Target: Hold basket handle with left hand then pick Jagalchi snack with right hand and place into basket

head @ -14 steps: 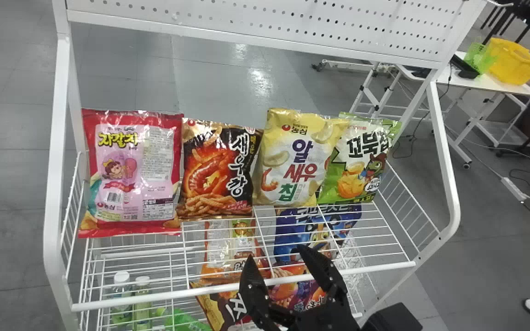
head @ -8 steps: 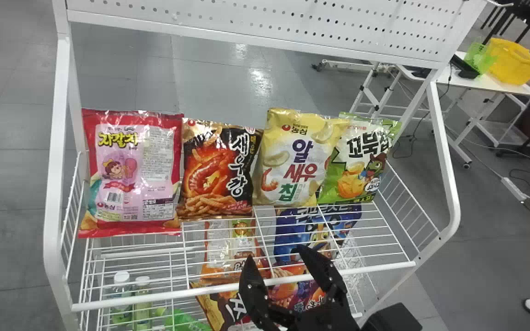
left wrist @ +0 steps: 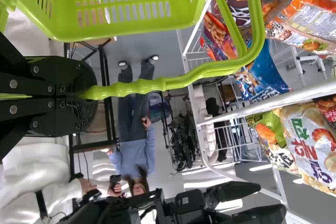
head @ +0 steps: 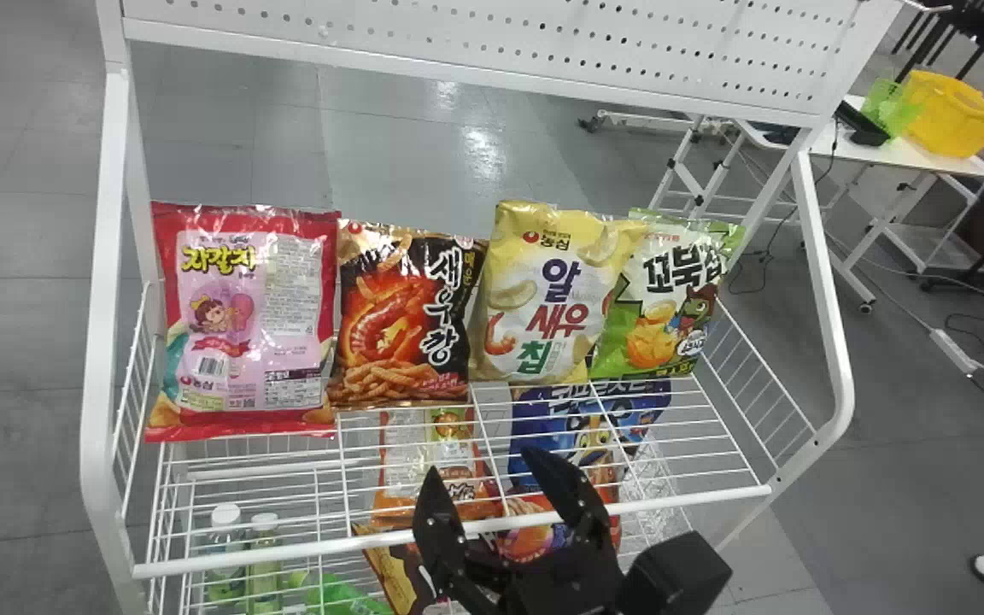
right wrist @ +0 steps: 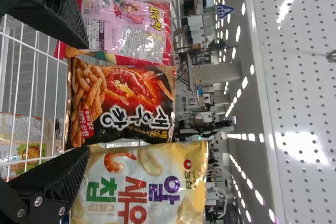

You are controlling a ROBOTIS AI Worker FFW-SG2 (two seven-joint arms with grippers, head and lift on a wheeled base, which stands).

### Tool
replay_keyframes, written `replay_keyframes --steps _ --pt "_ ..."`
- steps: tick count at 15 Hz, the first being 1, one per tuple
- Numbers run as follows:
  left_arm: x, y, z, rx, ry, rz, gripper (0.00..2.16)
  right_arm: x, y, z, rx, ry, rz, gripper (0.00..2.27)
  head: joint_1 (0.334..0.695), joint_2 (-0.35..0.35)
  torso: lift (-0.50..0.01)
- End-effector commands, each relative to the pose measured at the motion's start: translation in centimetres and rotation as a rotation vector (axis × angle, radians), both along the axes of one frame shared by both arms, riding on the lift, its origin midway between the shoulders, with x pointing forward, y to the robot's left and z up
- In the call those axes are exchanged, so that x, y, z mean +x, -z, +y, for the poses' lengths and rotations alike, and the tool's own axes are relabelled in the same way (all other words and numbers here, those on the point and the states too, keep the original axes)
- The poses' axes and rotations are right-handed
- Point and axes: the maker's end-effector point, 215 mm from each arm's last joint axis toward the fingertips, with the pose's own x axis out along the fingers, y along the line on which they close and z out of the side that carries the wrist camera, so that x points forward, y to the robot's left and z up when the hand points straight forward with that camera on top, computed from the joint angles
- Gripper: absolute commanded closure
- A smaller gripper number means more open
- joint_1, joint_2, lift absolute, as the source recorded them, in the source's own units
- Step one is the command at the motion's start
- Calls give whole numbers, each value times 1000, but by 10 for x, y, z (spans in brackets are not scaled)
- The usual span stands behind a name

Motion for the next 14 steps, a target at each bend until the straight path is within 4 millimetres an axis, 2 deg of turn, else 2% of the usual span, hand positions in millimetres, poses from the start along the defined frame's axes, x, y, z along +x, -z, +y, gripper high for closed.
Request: replay_keyframes --steps 1,4,6,10,14 --pt "-1 -1 -1 2 4 -3 1521 11 5 16 10 -10 20 124 695 -327 -10" --pt "2 -1 -1 8 16 -11 1521 20 -13 46 24 -36 -21 130 695 -285 -10" --pt "3 -1 -5 13 48 -10 1521 25 -21 58 -3 -21 -46 144 695 -235 -10" --pt "2 -1 -6 17 55 -7 1521 56 -6 91 -46 -46 -22 144 695 -168 -10" --pt "2 -1 -6 15 54 -5 1521 88 4 114 -64 -64 -23 144 695 -102 -10"
